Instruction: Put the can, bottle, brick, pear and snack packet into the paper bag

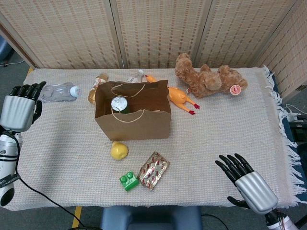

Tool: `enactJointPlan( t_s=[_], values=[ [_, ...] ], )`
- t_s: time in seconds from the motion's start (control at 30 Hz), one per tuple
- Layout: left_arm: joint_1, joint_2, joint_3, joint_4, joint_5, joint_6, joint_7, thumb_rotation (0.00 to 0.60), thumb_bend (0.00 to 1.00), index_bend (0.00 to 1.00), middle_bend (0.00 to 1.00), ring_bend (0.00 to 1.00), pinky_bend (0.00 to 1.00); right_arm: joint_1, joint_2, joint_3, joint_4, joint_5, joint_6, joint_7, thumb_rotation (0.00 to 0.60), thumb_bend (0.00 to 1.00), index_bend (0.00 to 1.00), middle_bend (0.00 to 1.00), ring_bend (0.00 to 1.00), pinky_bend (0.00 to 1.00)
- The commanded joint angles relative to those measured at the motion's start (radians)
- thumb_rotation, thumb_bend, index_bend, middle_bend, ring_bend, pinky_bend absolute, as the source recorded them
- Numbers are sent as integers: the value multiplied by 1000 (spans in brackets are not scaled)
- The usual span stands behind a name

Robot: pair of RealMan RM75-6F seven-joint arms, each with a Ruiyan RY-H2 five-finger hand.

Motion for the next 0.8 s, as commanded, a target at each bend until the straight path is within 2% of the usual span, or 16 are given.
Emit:
enactJointPlan(
  t_s=[0.03,0.17,0.3,0.37,0.47,0.67,0.8],
  values=[
    [33,-50,-124,-187,-164,10,-105,600,712,695,805,749,804,1,-2,1,0,3,-3,-2,600,17,0,0,0,0],
    [41,-25,-197,-422,-288,-38,-167,600,712,689,803,750,800,4,-5,1,1,4,-9,-2,600,17,0,0,0,0],
    [18,-36,-237,-532,-318,-44,-170,600,710,689,803,750,800,7,-6,1,1,5,-15,-4,600,17,0,0,0,0],
    [-11,-58,-252,-546,-319,-44,-146,600,710,689,803,750,800,8,-7,1,0,5,-17,-5,600,17,0,0,0,0],
    [-72,-95,-261,-500,-304,-51,-74,600,709,689,803,750,801,10,-7,2,0,6,-22,-7,600,17,0,0,0,0],
    [-151,-172,-348,-514,-390,-54,-84,600,704,687,803,750,801,16,-3,7,0,23,-27,7,600,17,0,0,0,0],
    [-188,-201,-347,-524,-415,-63,-50,600,697,685,802,749,799,21,-2,10,3,37,-36,12,600,17,0,0,0,0]
  ],
)
